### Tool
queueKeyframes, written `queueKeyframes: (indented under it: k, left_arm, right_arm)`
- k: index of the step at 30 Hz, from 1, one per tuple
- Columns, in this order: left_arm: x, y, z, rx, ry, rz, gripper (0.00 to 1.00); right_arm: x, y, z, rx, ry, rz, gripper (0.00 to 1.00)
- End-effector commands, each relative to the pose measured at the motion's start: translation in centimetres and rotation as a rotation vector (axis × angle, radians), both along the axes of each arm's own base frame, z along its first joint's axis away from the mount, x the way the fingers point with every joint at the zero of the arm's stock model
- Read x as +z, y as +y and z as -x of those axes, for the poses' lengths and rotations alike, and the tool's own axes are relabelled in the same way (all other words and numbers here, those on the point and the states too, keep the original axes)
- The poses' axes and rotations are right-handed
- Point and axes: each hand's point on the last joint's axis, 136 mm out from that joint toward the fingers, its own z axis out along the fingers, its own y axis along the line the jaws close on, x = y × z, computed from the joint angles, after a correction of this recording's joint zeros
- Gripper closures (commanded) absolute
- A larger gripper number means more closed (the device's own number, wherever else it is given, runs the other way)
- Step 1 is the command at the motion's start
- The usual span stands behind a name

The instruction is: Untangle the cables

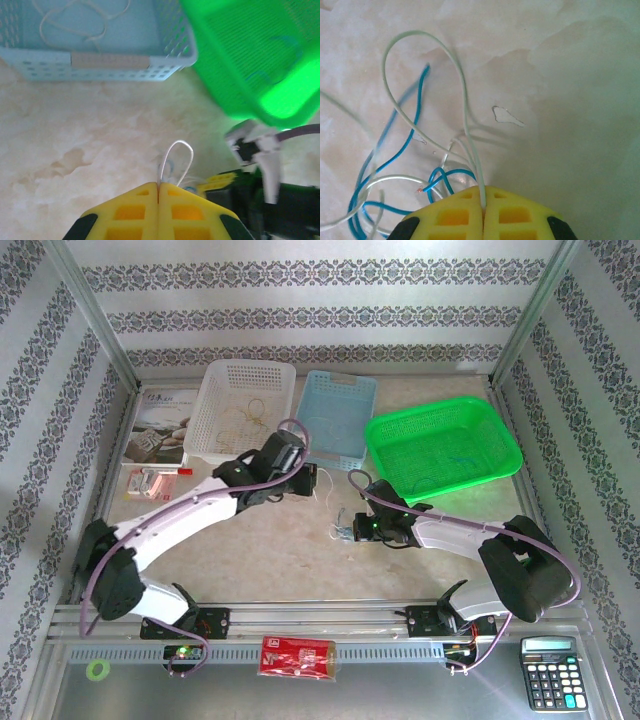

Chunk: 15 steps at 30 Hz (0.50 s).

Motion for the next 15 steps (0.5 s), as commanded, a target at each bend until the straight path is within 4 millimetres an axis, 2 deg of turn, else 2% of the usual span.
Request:
queueKeyframes:
  k: [1, 9, 15]
  left_arm:
    - [4.1, -0.5, -0.4, 0.004, -0.033, 0.174, 1.00]
    - [11.0, -1.1, 0.1, -0.020, -0.104, 0.447, 1.00]
    - [14.4, -0.9, 0.3, -0.023, -0.151, 0.550, 1.00]
  right_arm:
    - [-0.7, -0.3, 0.0, 0.003, -0.001, 0.019, 1.00]
    - [-0.7, -0.4, 0.2, 0.000, 0.004, 0.015, 1.00]
    - [-0.2, 0.0, 0.0, 0.006, -0.003, 0.002, 1.00]
